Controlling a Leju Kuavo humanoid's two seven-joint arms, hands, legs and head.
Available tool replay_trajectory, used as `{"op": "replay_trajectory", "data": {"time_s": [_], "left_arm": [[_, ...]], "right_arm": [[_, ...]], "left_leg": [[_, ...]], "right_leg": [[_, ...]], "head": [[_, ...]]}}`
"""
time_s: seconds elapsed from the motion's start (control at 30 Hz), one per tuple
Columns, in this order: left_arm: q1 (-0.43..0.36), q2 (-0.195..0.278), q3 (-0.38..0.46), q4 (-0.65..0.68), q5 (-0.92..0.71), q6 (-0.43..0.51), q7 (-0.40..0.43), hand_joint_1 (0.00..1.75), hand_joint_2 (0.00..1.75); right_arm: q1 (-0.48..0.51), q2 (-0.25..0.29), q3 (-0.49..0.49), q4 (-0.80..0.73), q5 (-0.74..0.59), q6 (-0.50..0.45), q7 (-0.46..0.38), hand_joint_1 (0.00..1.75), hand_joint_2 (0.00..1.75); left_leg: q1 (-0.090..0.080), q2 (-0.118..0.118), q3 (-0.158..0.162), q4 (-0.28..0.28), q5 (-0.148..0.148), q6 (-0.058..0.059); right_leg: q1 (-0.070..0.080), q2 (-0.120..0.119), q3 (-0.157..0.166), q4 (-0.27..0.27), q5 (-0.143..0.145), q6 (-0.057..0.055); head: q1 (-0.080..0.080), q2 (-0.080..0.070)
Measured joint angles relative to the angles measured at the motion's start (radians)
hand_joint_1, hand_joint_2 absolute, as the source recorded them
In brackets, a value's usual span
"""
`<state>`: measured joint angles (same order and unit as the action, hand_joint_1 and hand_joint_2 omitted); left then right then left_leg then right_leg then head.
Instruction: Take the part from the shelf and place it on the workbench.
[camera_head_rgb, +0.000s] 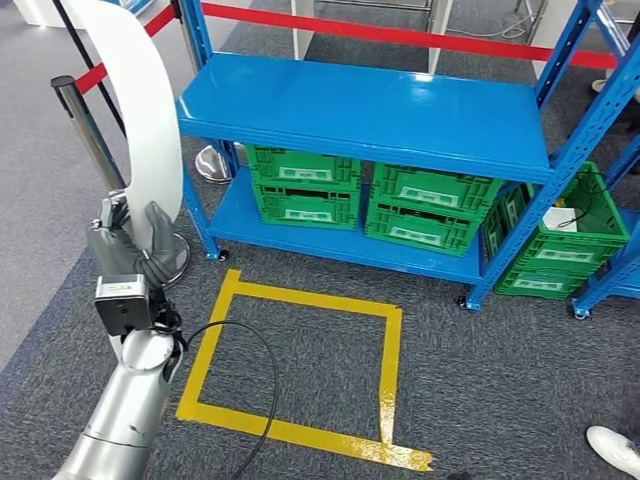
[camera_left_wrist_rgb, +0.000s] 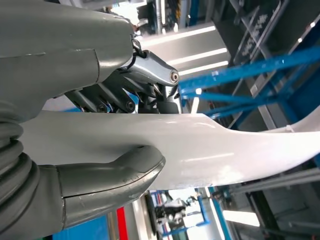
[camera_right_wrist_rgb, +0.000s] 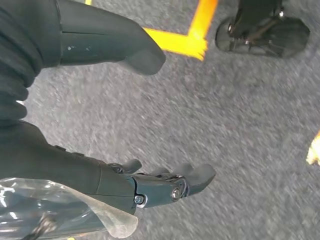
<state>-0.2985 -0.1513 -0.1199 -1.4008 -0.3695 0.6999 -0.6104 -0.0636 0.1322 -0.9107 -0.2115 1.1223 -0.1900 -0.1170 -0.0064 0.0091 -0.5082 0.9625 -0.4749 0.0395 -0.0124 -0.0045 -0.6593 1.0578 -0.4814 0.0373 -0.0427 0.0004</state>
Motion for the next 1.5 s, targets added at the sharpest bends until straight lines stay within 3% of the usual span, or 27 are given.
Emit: {"op": "replay_trajectory", "data": {"time_s": [0.07, 0.1, 0.13, 0.17, 0.23, 0.3, 0.33, 0.37, 0.43, 0.47, 0.53, 0.57, 0.63, 0.67, 0.7, 0.8, 0.87, 0.93, 1.0, 1.07, 1.13, 1.17, 1.23, 1.3, 1.37, 1.43, 1.5], "left_arm": [[0.001, -0.002, 0.001, 0.0, 0.0, 0.0, 0.0, 1.75, 1.75], [0.002, -0.002, 0.002, 0.0, 0.0, 0.0, 0.0, 1.75, 1.75], [0.003, -0.002, 0.002, 0.0, 0.0, -0.001, 0.0, 1.75, 1.75], [0.003, -0.002, 0.003, 0.0, 0.0, -0.001, 0.0, 1.75, 1.75], [0.003, -0.002, 0.004, 0.0, 0.0, -0.001, 0.0, 1.75, 1.75], [0.003, -0.003, 0.005, -0.001, 0.0, -0.001, 0.0, 1.75, 1.75], [0.003, -0.004, 0.006, -0.002, -0.007, -0.001, -0.004, 1.75, 1.75], [0.005, -0.007, 0.013, -0.007, -0.022, 0.0, -0.016, 1.75, 1.75], [0.011, -0.013, 0.052, -0.03, -0.051, 0.0, -0.049, 1.75, 1.75], [0.015, -0.014, 0.084, -0.047, -0.047, 0.001, -0.062, 1.75, 1.75], [0.021, -0.002, 0.145, -0.072, -0.003, 0.001, -0.065, 1.75, 1.75], [0.026, 0.01, 0.17, -0.081, 0.021, 0.002, -0.063, 1.75, 1.75], [0.04, 0.035, 0.202, -0.094, 0.047, 0.002, -0.06, 1.75, 1.75], [0.046, 0.047, 0.215, -0.099, 0.051, 0.002, -0.06, 1.75, 1.75], [0.05, 0.057, 0.226, -0.104, 0.053, 0.002, -0.059, 1.75, 1.75], [0.052, 0.08, 0.249, -0.12, 0.06, 0.002, -0.052, 1.75, 1.75], [0.053, 0.09, 0.256, -0.129, 0.066, 0.002, -0.045, 1.75, 1.75], [0.056, 0.1, 0.263, -0.133, 0.069, 0.002, -0.04, 1.75, 1.75], [0.058, 0.105, 0.269, -0.135, 0.07, 0.002, -0.039, 1.75, 1.75], [0.058, 0.105, 0.272, -0.137, 0.071, 0.002, -0.039, 1.75, 1.75], [0.061, 0.105, 0.274, -0.137, 0.071, 0.001, -0.039, 1.75, 1.75], [0.063, 0.105, 0.275, -0.137, 0.069, 0.001, -0.04, 1.75, 1.75], [0.064, 0.104, 0.28, -0.137, 0.065, 0.001, -0.043, 1.75, 1.75], [0.064, 0.105, 0.287, -0.137, 0.064, 0.001, -0.045, 1.75, 1.75], [0.064, 0.107, 0.293, -0.137, 0.065, 0.001, -0.045, 1.75, 1.75], [0.068, 0.112, 0.301, -0.139, 0.059, 0.001, -0.044, 1.75, 1.75], [0.07, 0.119, 0.311, -0.141, 0.042, 0.001, -0.042, 1.75, 1.75]], "right_arm": [[0.0, 0.0, 0.0, 0.0, 0.0, 0.0, 0.0, 0.0, 1.75], [-0.001, 0.0, 0.0, 0.0, 0.0, 0.0, 0.0, 0.0, 1.75], [-0.001, 0.0, 0.0, 0.0, 0.0, 0.0, 0.0, 0.0, 1.75], [-0.001, 0.0, 0.0, 0.0, 0.0, 0.0, 0.0, 0.0, 1.75], [-0.001, 0.0, 0.0, 0.0, 0.0, 0.0, 0.0, 0.0, 1.75], [-0.004, 0.0, 0.0, 0.0, 0.0, 0.0, 0.0, 0.0, 1.75], [-0.004, 0.0, 0.0, 0.0, -0.001, 0.002, -0.002, 0.0, 1.75], [-0.004, 0.0, -0.001, 0.0, -0.006, 0.009, -0.007, 0.0, 1.75], [-0.002, 0.0, -0.008, 0.0, -0.022, 0.031, -0.021, 0.0, 1.75], [-0.001, 0.0, -0.014, 0.0, -0.029, 0.04, -0.025, 0.0, 1.75], [0.0, 0.0, -0.026, 0.0, -0.036, 0.047, -0.027, 0.0, 1.75], [0.001, -0.001, -0.032, 0.0, -0.039, 0.049, -0.027, 0.0, 1.75], [0.005, -0.001, -0.042, 0.0, -0.043, 0.053, -0.027, 0.0, 1.75], [0.006, -0.001, -0.047, 0.0, -0.044, 0.055, -0.027, 0.0, 1.75], [0.007, -0.001, -0.05, 0.0, -0.044, 0.057, -0.027, 0.0, 1.75], [0.005, 0.0, -0.057, 0.0, -0.044, 0.061, -0.027, 0.0, 1.75], [0.002, 0.0, -0.062, 0.0, -0.044, 0.061, -0.027, 0.0, 1.75], [0.001, 0.0, -0.066, 0.0, -0.044, 0.062, -0.027, 0.0, 1.75], [0.0, 0.0, -0.068, 0.0, -0.044, 0.062, -0.031, 0.0, 1.75], [-0.001, 0.0, -0.069, 0.0, -0.044, 0.062, -0.038, 0.0, 1.75], [0.001, 0.0, -0.072, 0.0, -0.044, 0.061, -0.043, 0.0, 1.75], [0.002, 0.0, -0.073, 0.0, -0.044, 0.061, -0.043, 0.0, 1.75], [0.002, 0.0, -0.074, 0.0, -0.044, 0.061, -0.043, 0.0, 1.75], [0.001, -0.002, -0.074, 0.0, -0.044, 0.061, -0.043, 0.0, 1.75], [0.001, -0.004, -0.075, 0.0, -0.044, 0.061, -0.043, 0.0, 1.75], [0.002, -0.003, -0.076, 0.0, -0.044, 0.061, -0.042, 0.0, 1.75], [0.001, -0.003, -0.079, 0.0, -0.044, 0.061, -0.041, 0.0, 1.75]], "left_leg": [[-0.002, 0.001, -0.034, 0.001, 0.026, 0.006], [-0.002, 0.001, -0.052, 0.002, 0.039, 0.005], [-0.002, 0.001, -0.071, 0.005, 0.053, 0.004], [-0.002, 0.002, -0.09, 0.008, 0.065, 0.001], [0.001, 0.001, -0.126, 0.021, 0.087, -0.007], [0.0, 0.001, -0.155, 0.037, 0.102, -0.018], [-0.001, 0.0, -0.162, 0.042, 0.109, -0.024], [-0.002, 0.0, -0.167, 0.044, 0.116, -0.029], [-0.001, -0.003, -0.172, 0.045, 0.123, -0.041], [0.001, -0.005, -0.178, 0.059, 0.103, -0.047], [0.006, -0.006, -0.203, 0.143, 0.02, -0.061], [0.008, -0.006, -0.22, 0.21, -0.029, -0.067], [0.01, -0.006, -0.236, 0.315, -0.072, -0.073], [0.01, -0.006, -0.224, 0.322, -0.066, -0.074], [0.011, -0.003, -0.194, 0.29, -0.046, -0.072], [0.003, 0.036, -0.065, 0.095, 0.006, -0.059], [-0.006, 0.052, -0.042, 0.044, 0.007, -0.043], [-0.006, 0.035, -0.051, 0.036, 0.016, -0.027], [0.0, 0.016, -0.056, 0.027, 0.028, -0.013], [0.002, -0.003, -0.065, 0.023, 0.038, -0.003], [-0.001, -0.028, -0.075, 0.025, 0.044, 0.001], [-0.002, -0.042, -0.078, 0.026, 0.046, 0.001], [-0.004, -0.072, -0.08, 0.03, 0.049, -0.001], [-0.004, -0.097, -0.085, 0.034, 0.052, -0.007], [0.0, -0.12, -0.1, 0.039, 0.059, -0.019], [0.004, -0.143, -0.113, 0.04, 0.067, -0.034], [0.002, -0.109, -0.13, 0.07, 0.047, -0.046]], "right_leg": [[-0.001, 0.003, -0.034, 0.118, -0.099, 0.006], [-0.002, 0.003, -0.043, 0.177, -0.123, 0.009], [-0.002, 0.003, -0.042, 0.218, -0.124, 0.012], [-0.003, 0.003, -0.026, 0.226, -0.101, 0.015], [-0.007, 0.003, 0.057, 0.139, -0.047, 0.02], [-0.008, 0.004, 0.159, -0.003, -0.057, 0.019], [-0.006, 0.005, 0.186, -0.048, -0.074, 0.014], [-0.002, 0.004, 0.195, -0.068, -0.084, 0.005], [-0.003, -0.003, 0.178, -0.069, -0.077, -0.015], [-0.005, -0.008, 0.171, -0.068, -0.069, -0.027], [-0.007, -0.018, 0.158, -0.069, -0.053, -0.043], [-0.007, -0.022, 0.153, -0.069, -0.045, -0.046], [-0.006, -0.036, 0.141, -0.066, -0.032, -0.046], [-0.005, -0.046, 0.133, -0.065, -0.027, -0.044], [-0.005, -0.056, 0.128, -0.063, -0.024, -0.043], [-0.001, -0.09, 0.121, -0.058, -0.021, -0.038], [0.003, -0.11, 0.119, -0.057, -0.018, -0.029], [0.002, -0.12, 0.115, -0.055, -0.018, -0.017], [0.001, -0.078, 0.095, -0.022, -0.048, -0.008], [0.0, -0.019, 0.043, 0.09, -0.113, -0.004], [0.001, -0.001, -0.01, 0.208, -0.154, -0.004], [0.001, 0.002, -0.016, 0.223, -0.147, -0.006], [0.002, 0.017, 0.026, 0.137, -0.081, -0.013], [-0.002, 0.073, 0.091, 0.006, -0.027, -0.023], [-0.003, 0.106, 0.118, -0.05, -0.021, -0.027], [-0.004, 0.083, 0.121, -0.059, -0.02, -0.029], [-0.008, 0.053, 0.123, -0.066, -0.014, -0.038]], "head": [[0.003, 0.0], [0.004, 0.0], [0.003, 0.0], [0.004, 0.0], [0.004, 0.0], [0.004, 0.0], [0.003, 0.0], [0.003, 0.0], [0.003, 0.0], [0.001, 0.0], [-0.004, 0.0], [-0.007, 0.0], [-0.008, 0.0], [-0.008, 0.0], [-0.008, 0.0], [-0.007, 0.0], [-0.007, 0.0], [-0.008, 0.0], [-0.005, 0.0], [-0.001, 0.0], [-0.001, 0.0], [-0.001, 0.0], [-0.001, 0.0], [-0.002, 0.0], [-0.003, 0.0], [-0.002, 0.0], [-0.009, 0.0]]}}
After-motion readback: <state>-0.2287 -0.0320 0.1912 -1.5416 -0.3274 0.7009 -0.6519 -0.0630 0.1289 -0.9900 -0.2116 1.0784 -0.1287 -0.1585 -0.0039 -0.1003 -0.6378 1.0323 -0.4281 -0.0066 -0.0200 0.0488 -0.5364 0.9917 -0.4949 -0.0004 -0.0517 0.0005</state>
